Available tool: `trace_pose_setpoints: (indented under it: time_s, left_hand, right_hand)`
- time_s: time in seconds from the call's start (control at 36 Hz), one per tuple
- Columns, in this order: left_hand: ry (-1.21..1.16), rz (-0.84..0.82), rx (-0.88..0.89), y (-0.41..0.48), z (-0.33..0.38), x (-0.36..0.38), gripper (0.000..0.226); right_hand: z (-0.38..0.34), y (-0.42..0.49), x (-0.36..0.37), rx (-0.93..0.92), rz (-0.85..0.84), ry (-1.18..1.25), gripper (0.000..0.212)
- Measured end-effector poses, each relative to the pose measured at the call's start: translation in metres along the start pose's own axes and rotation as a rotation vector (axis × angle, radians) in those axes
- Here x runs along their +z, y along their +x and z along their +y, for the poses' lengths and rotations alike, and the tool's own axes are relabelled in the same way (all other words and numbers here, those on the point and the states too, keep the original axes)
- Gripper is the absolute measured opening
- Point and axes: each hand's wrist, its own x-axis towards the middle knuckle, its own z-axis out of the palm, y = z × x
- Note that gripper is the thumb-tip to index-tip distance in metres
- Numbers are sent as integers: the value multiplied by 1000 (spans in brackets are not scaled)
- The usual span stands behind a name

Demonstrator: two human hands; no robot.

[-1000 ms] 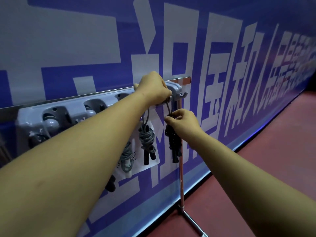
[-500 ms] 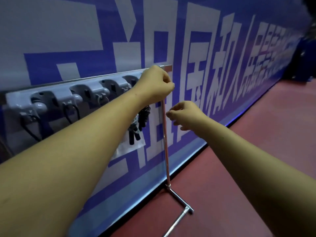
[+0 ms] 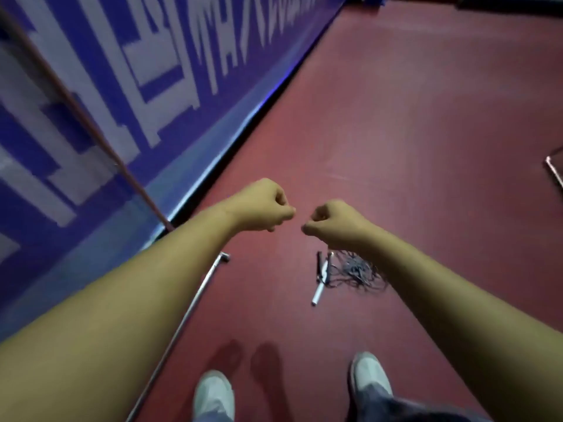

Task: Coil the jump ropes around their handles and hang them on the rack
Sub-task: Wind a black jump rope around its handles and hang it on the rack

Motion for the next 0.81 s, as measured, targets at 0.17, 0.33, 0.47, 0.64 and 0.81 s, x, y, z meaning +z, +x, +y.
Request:
trace_pose_setpoints:
  time_s: [0.17, 0.33, 0.47, 0.64, 0.81]
  left_hand:
    - [43, -232, 9, 94, -33, 153, 20]
    - [158, -342, -71, 170, -100, 265, 19]
    - [210, -387, -131, 215, -153, 326, 25]
    - [378, -416, 12, 258, -182, 389, 51]
    - [560, -397, 242, 295, -181, 435, 42]
  right_hand:
    - [146, 47, 44, 171, -78, 12, 18]
    - [254, 113, 88, 318, -225, 7, 17]
    - [314, 153, 128, 367, -275, 16, 24]
    - [361, 170, 165, 418, -257, 123, 24]
    - [393, 172, 193, 488, -181, 317, 11]
